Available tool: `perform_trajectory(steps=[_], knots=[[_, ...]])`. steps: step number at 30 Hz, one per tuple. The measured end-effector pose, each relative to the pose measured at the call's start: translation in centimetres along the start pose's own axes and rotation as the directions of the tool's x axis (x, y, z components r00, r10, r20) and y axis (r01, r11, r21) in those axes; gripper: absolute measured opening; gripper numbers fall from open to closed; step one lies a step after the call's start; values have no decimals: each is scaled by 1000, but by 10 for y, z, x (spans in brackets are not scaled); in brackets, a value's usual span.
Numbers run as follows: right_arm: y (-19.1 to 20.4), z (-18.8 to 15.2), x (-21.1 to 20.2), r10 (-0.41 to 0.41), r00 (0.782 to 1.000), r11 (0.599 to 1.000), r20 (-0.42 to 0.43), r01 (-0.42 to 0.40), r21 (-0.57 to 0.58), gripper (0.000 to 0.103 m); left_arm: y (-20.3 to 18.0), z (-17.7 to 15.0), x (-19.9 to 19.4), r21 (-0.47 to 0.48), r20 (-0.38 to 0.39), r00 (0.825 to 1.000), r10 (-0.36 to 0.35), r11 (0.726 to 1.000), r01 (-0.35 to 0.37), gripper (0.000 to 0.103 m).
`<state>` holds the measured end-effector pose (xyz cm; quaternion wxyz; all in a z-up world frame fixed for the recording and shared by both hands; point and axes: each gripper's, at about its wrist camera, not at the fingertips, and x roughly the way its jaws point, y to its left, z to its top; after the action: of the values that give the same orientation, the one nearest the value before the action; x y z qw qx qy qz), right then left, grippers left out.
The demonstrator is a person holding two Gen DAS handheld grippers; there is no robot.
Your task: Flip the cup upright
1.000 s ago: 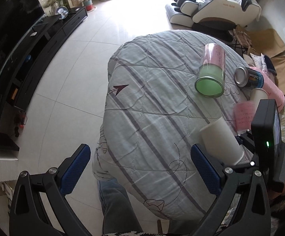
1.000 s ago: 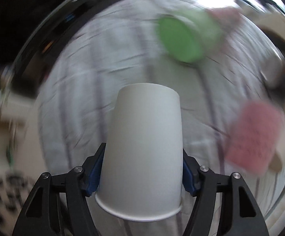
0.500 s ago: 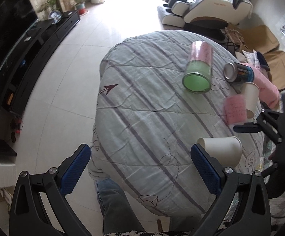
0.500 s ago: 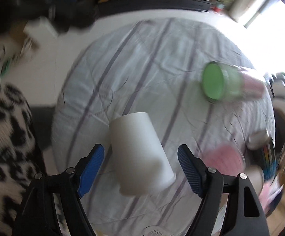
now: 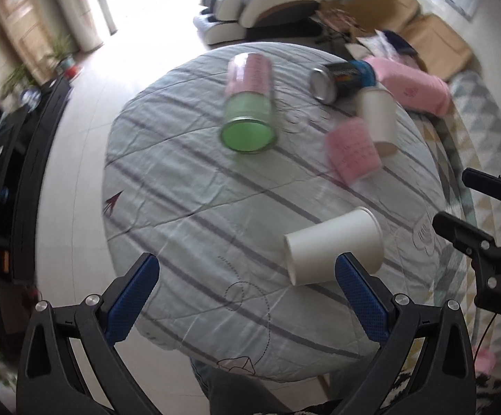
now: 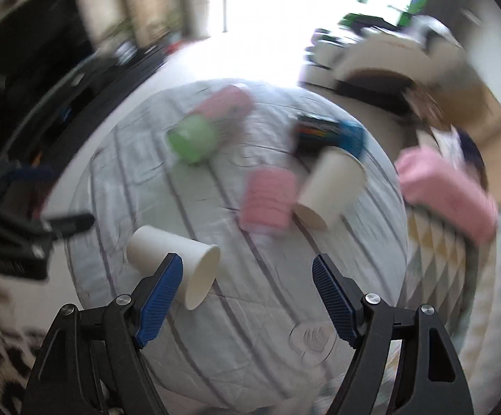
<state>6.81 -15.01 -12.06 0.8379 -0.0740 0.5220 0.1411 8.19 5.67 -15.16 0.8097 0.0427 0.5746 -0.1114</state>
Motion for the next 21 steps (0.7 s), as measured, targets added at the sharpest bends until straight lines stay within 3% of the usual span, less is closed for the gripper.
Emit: perform_trajectory(steps=[4, 8, 10, 15, 21], knots=[[-11, -22, -4, -24, 1000, 987, 11, 22, 160, 79, -23, 6, 16, 184, -29, 998, -59, 981, 63, 103], [-22, -44, 1, -13, 1000, 960, -10, 16, 279, 79, -43, 12, 33, 353, -90, 991, -96, 928, 122, 103], [-24, -55, 9, -26, 999, 947, -18, 30, 319, 79, -55, 13, 40, 439, -113, 988, -107, 886, 146, 103], [-31, -76, 18, -59, 998, 914, -27, 65, 400, 79, -88, 10, 63, 637, -183, 980, -79, 749, 180, 103], [-42, -93, 20, -82, 996, 878, -44, 93, 470, 79, -118, 6, 86, 739, -239, 970, -47, 639, 213, 103]])
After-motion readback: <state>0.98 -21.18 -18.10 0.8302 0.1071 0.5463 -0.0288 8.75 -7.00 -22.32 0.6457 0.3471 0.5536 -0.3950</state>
